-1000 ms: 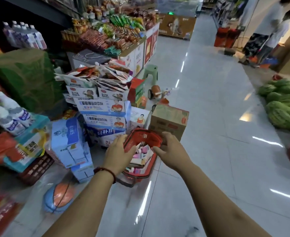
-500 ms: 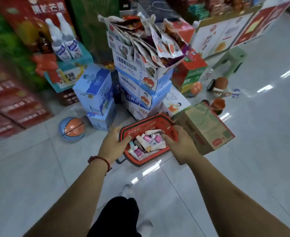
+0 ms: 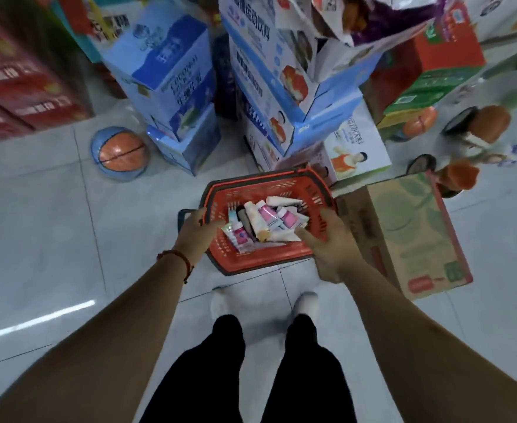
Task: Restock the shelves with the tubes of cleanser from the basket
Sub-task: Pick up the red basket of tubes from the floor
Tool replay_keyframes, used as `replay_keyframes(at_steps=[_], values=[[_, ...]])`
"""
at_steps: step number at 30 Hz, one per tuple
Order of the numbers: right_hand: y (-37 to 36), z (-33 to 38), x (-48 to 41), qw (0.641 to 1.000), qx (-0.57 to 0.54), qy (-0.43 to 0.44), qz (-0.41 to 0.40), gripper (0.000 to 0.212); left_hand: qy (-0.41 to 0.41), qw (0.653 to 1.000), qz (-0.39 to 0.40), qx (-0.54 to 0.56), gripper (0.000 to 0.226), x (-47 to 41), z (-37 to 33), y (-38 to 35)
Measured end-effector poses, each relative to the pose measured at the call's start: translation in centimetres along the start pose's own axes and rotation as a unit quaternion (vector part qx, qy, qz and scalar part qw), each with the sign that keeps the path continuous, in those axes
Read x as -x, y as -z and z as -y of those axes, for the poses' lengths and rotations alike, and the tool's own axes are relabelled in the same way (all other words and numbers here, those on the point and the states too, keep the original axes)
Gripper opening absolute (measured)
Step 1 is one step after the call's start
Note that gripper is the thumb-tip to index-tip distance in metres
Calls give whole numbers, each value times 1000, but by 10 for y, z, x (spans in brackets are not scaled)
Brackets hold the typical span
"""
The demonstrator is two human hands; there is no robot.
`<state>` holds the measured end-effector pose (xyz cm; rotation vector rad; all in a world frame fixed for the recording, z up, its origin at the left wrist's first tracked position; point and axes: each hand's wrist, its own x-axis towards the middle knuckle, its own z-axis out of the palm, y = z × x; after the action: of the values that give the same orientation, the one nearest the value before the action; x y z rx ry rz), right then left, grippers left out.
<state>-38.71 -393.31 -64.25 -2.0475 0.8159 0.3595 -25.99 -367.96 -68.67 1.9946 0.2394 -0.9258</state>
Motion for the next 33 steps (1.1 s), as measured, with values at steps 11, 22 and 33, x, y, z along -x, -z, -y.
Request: replay_keyframes(at_steps=[11, 22, 33], values=[[-29, -140, -170, 992, 1, -91, 82, 65, 135, 988, -70, 39, 45, -134, 92, -92], [-62, -164, -213, 987, 68, -94, 110, 64, 135, 938, -56, -313, 91, -187, 171, -128], [-67, -172, -216, 986, 9, -133, 99, 44, 147, 950, -16, -276, 83, -192, 184, -76]])
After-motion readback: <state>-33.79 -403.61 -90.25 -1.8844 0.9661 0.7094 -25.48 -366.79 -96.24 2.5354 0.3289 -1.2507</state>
